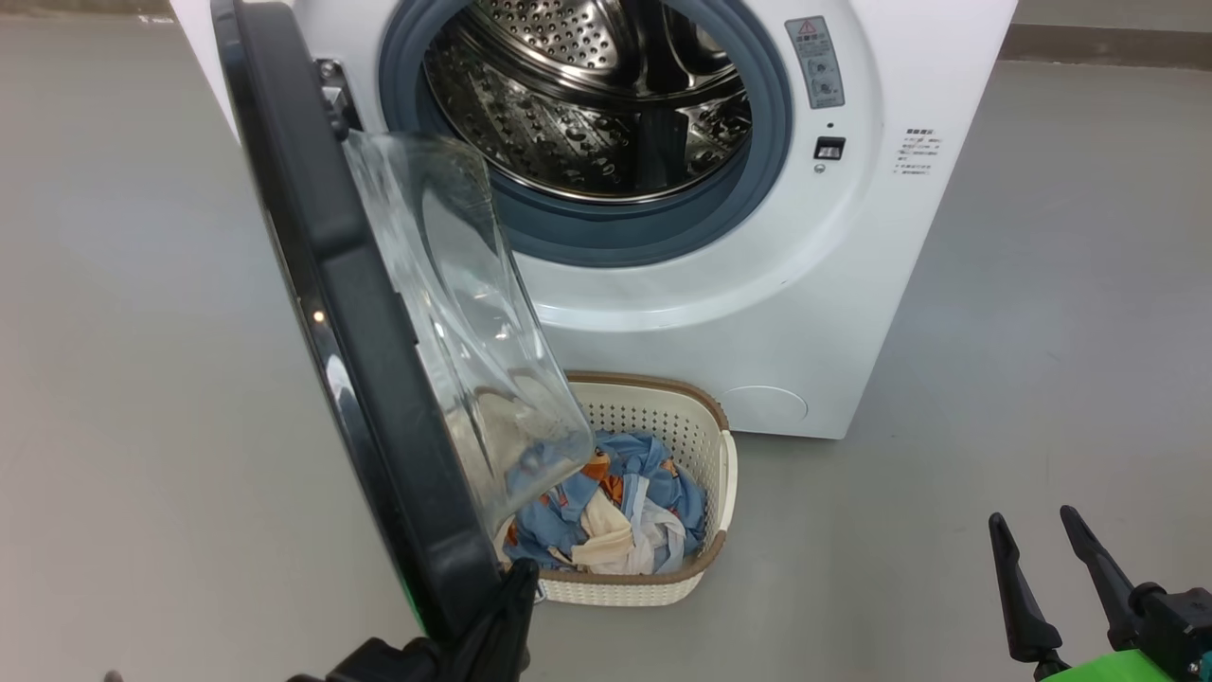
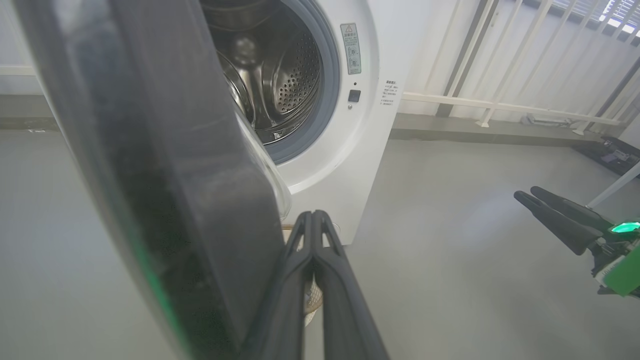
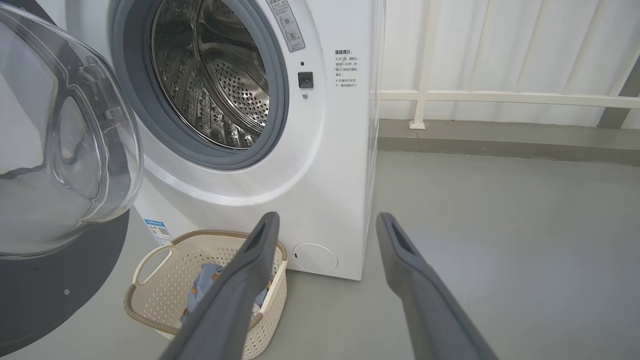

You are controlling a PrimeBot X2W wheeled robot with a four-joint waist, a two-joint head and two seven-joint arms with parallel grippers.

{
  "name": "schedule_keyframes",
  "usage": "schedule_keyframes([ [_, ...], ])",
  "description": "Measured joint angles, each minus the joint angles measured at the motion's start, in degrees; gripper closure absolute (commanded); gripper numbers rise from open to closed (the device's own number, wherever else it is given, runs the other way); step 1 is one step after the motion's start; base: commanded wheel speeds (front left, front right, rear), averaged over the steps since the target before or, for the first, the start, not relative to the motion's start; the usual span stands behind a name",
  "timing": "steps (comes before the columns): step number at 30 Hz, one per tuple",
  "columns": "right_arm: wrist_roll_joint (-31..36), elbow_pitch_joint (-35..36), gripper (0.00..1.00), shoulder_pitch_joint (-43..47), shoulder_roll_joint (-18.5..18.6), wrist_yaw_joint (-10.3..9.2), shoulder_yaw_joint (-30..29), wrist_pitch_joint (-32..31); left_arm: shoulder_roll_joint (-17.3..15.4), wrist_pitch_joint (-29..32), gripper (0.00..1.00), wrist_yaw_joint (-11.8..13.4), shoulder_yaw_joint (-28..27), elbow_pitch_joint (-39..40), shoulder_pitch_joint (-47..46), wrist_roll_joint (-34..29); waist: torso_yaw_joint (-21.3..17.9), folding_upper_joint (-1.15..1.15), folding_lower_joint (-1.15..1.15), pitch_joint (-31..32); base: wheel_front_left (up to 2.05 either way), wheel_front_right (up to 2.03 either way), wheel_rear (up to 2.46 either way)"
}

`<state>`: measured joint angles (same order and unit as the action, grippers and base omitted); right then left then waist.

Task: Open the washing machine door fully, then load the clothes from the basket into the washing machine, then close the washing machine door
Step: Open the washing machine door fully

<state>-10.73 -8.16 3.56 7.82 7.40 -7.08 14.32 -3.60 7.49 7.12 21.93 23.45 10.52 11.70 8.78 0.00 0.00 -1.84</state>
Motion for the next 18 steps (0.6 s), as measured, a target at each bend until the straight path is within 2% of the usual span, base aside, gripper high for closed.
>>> schedule_keyframes([
  [7, 0.00, -0.01, 0.00, -0.03, -0.05, 0.00, -0.11, 0.00, 0.00, -0.30, 1.00, 1.16, -0.21, 0.00, -0.28, -0.41, 1.08, 0.00, 0.00, -0.58, 0.00, 0.00, 0.00],
  [18, 0.00, -0.01, 0.00, -0.05, -0.27, 0.00, -0.11, 0.00, 0.02, -0.54, 1.00, 1.62, -0.21, 0.04, -0.52, -0.83, 2.33, 0.00, 0.00, -1.00, 0.00, 0.00, 0.00],
])
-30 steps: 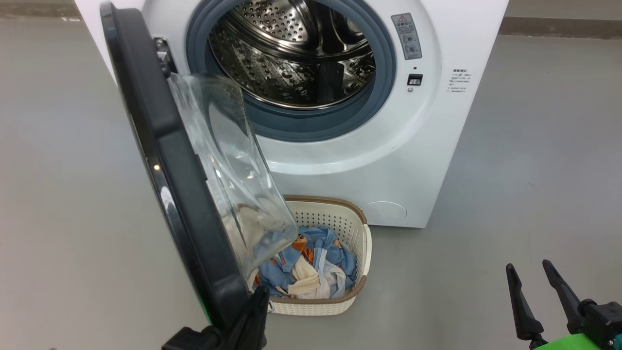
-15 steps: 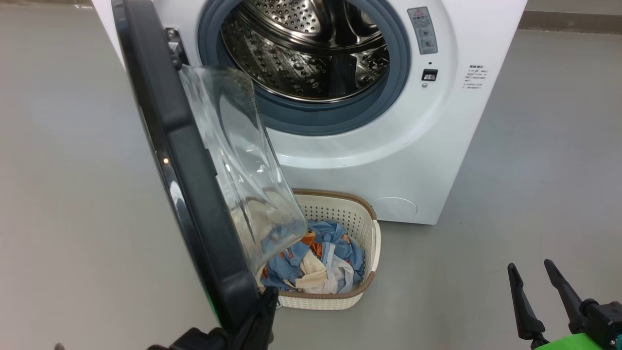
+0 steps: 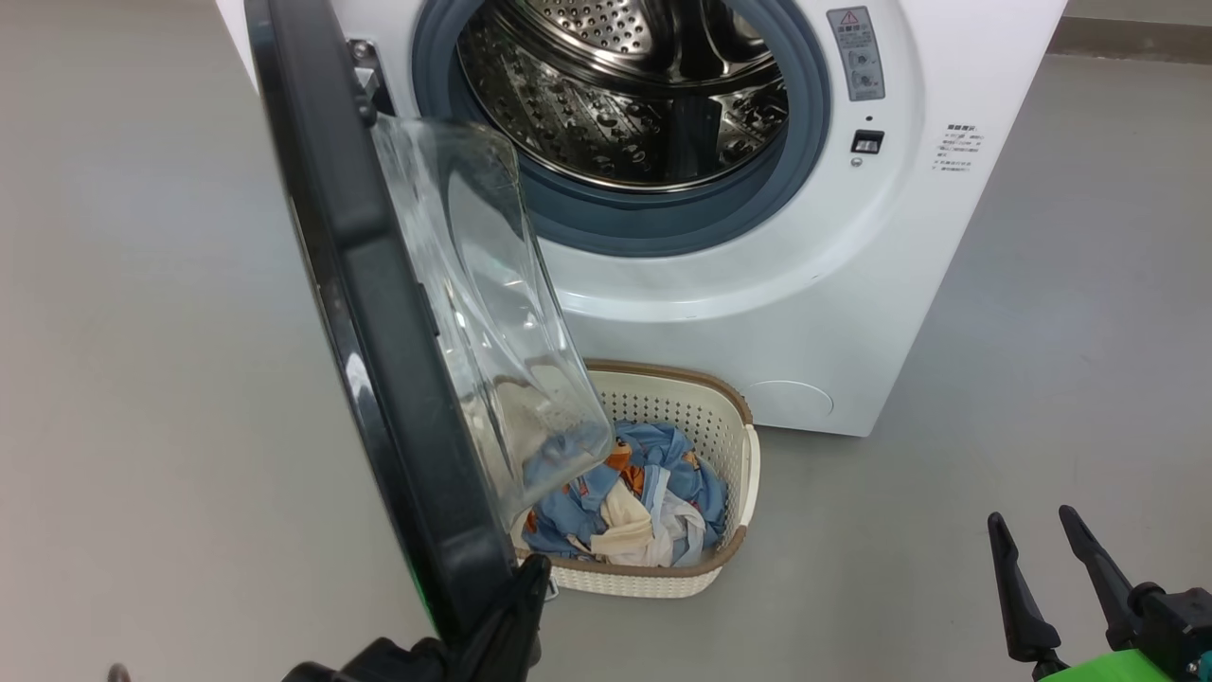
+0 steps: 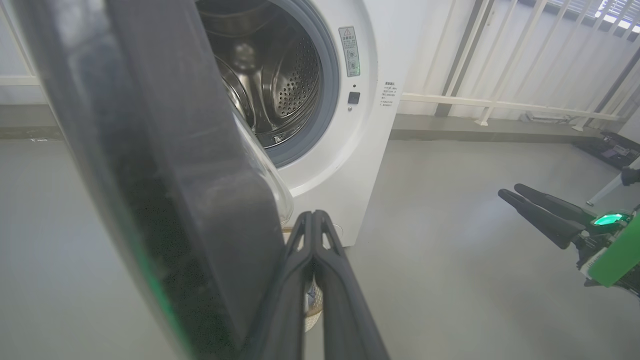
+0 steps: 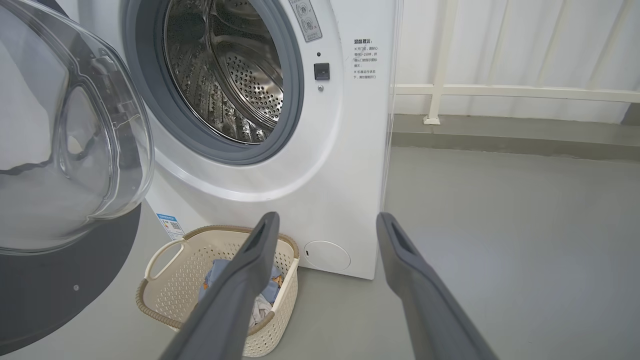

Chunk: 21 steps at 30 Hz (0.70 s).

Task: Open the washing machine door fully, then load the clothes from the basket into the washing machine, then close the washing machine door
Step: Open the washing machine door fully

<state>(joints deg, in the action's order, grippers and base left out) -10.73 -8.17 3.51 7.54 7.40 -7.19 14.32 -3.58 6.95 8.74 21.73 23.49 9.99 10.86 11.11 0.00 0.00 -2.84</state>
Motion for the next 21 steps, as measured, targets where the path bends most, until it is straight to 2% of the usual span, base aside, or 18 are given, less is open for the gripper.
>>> schedule_keyframes([
  [12, 0.01, -0.07, 0.00, -0.01, -0.10, 0.00, -0.32, 0.00, 0.01, -0.38, 1.00, 0.69, 0.01, -0.01, -0.02, -0.19, 1.44, 0.00, 0.00, -0.09, 0.00, 0.00, 0.00],
  [21, 0.01, -0.12, 0.00, -0.01, -0.10, 0.00, -0.43, 0.00, -0.01, -0.40, 1.00, 1.35, -0.23, -0.01, -0.03, -0.51, 3.99, 0.00, 0.00, -0.09, 0.00, 0.00, 0.00],
])
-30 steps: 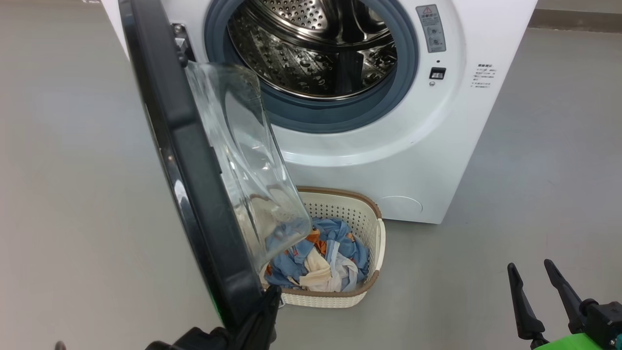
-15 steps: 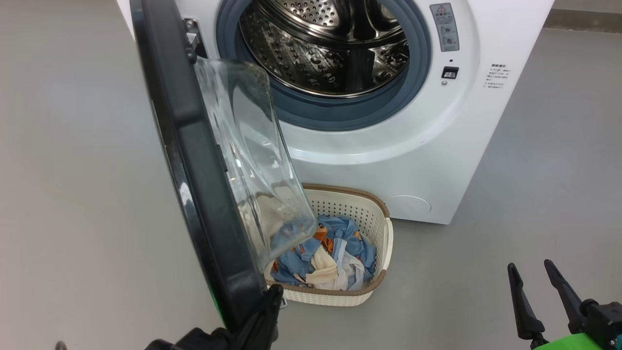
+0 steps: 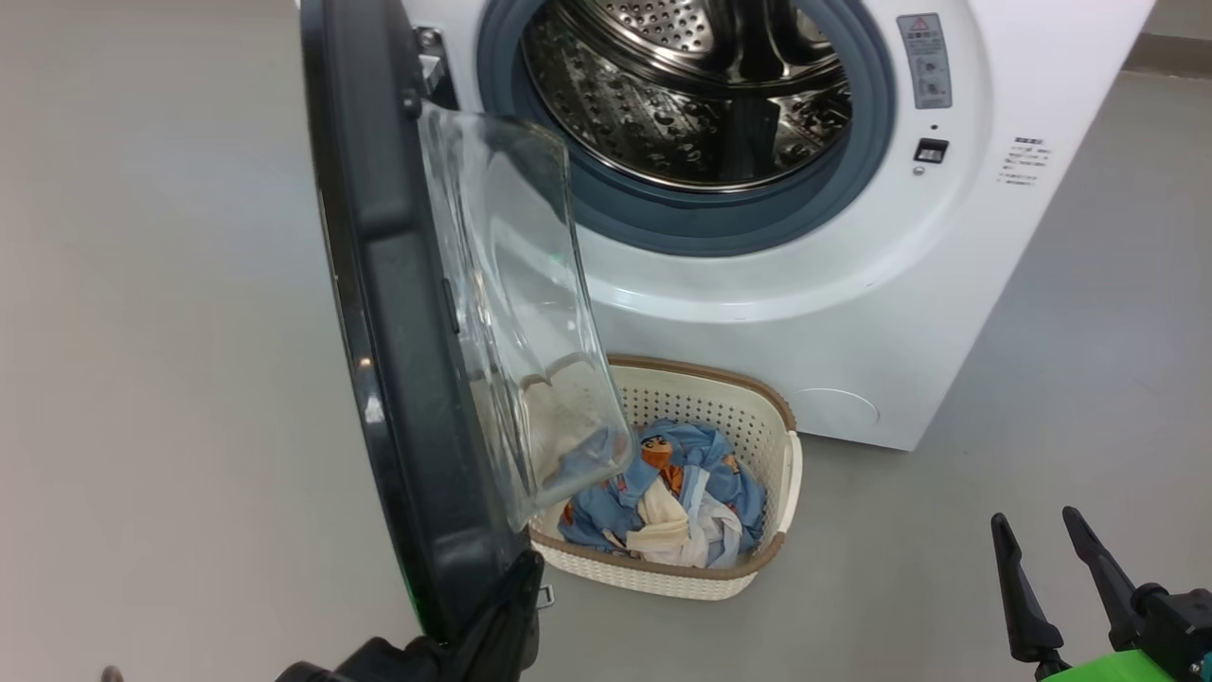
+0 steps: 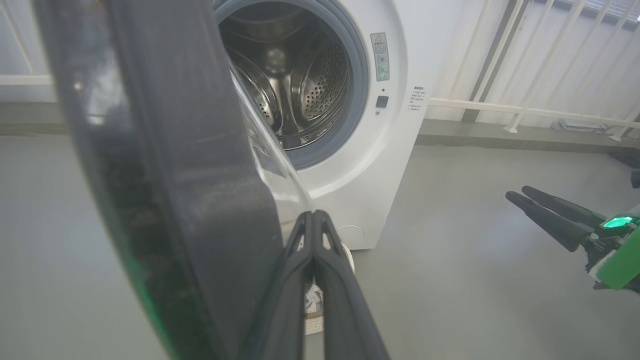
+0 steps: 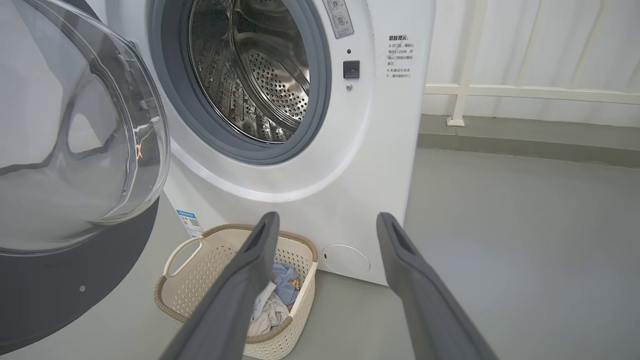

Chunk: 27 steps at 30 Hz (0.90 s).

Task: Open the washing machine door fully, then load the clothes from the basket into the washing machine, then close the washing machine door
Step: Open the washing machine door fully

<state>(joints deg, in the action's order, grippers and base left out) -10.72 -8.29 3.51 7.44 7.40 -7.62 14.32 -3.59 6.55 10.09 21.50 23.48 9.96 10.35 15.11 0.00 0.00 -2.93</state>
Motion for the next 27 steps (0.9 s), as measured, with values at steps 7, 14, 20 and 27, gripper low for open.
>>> schedule_keyframes([
  [7, 0.00, -0.05, 0.00, 0.00, 0.05, 0.00, 0.15, 0.00, -0.02, -0.57, 1.00, 0.82, -1.66, -0.52, 0.00, 0.07, 2.63, 0.00, 0.00, 0.13, 0.00, 0.00, 0.00],
  [14, 0.00, -0.08, 0.00, 0.01, 0.15, 0.00, 0.71, 0.00, -0.48, -2.19, 1.00, 2.44, -5.31, -1.78, 0.00, 0.97, 4.69, 0.00, 0.00, 0.24, 0.00, 0.00, 0.00],
  [20, 0.00, -0.09, 0.00, 0.00, 0.52, 0.00, 1.29, 0.00, -0.69, -4.79, 1.00, 3.90, -9.70, -4.31, -0.72, 2.21, 5.76, 0.00, 0.00, -0.24, 0.00, 0.00, 0.00],
  [27, -0.01, -0.09, 0.00, -0.02, 1.72, 0.00, 1.51, 0.00, -0.96, -9.47, 1.00, 5.32, -16.13, -9.24, -3.35, 5.33, 5.72, 0.00, 0.00, -1.45, 0.00, 0.00, 0.00],
])
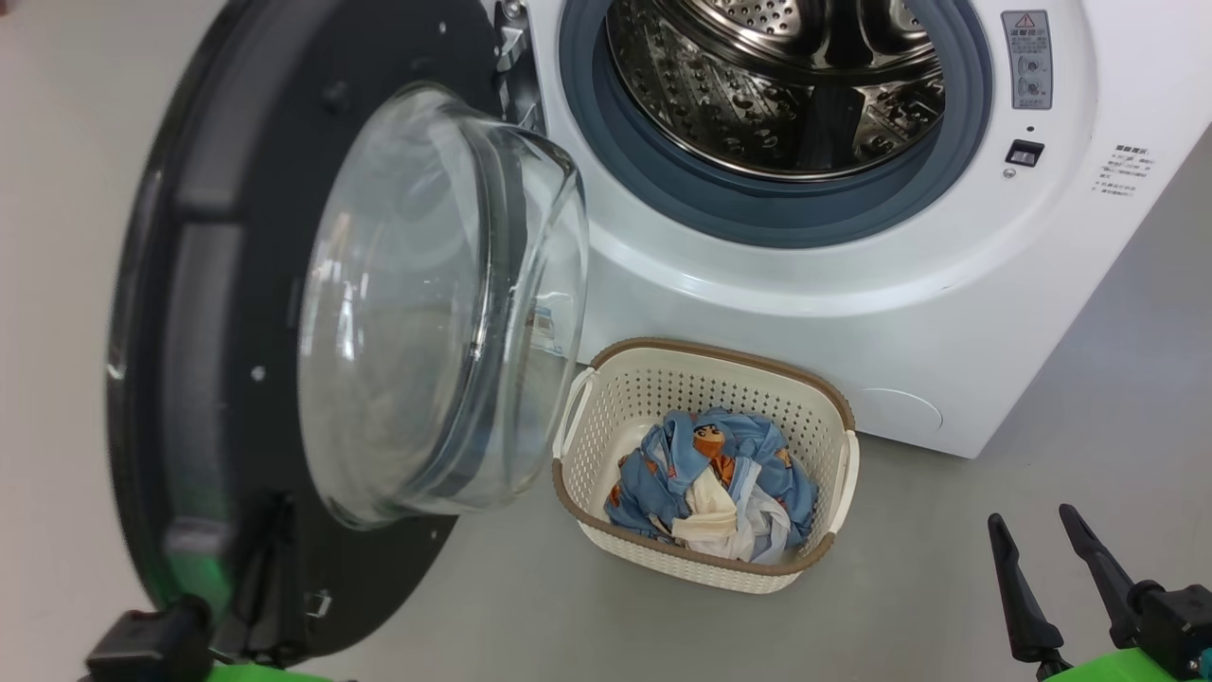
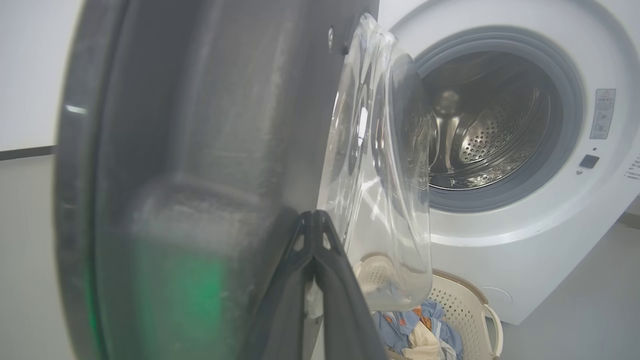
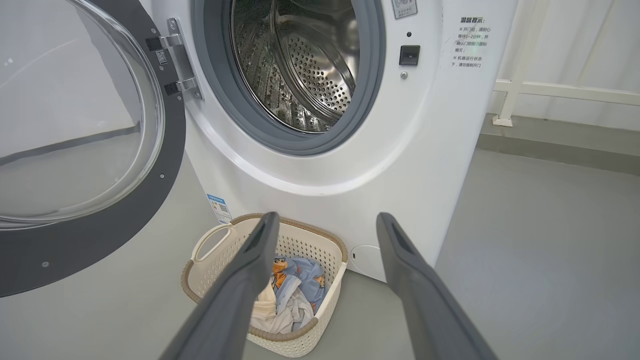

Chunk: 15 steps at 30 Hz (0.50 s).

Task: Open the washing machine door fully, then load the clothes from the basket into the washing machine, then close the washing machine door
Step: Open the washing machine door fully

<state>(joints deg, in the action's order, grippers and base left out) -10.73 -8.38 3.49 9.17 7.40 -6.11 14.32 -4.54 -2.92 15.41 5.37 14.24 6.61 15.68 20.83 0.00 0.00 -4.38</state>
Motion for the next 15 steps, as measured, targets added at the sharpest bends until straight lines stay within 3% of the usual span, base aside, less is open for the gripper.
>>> schedule_keyframes([
  [15, -0.01, -0.01, 0.00, -0.24, 1.55, 0.00, 0.31, 0.00, -1.09, -8.71, 1.00, 0.74, -11.60, -14.34, -9.43, 6.72, -1.77, 0.00, 0.00, -1.76, 0.00, 0.00, 0.00],
])
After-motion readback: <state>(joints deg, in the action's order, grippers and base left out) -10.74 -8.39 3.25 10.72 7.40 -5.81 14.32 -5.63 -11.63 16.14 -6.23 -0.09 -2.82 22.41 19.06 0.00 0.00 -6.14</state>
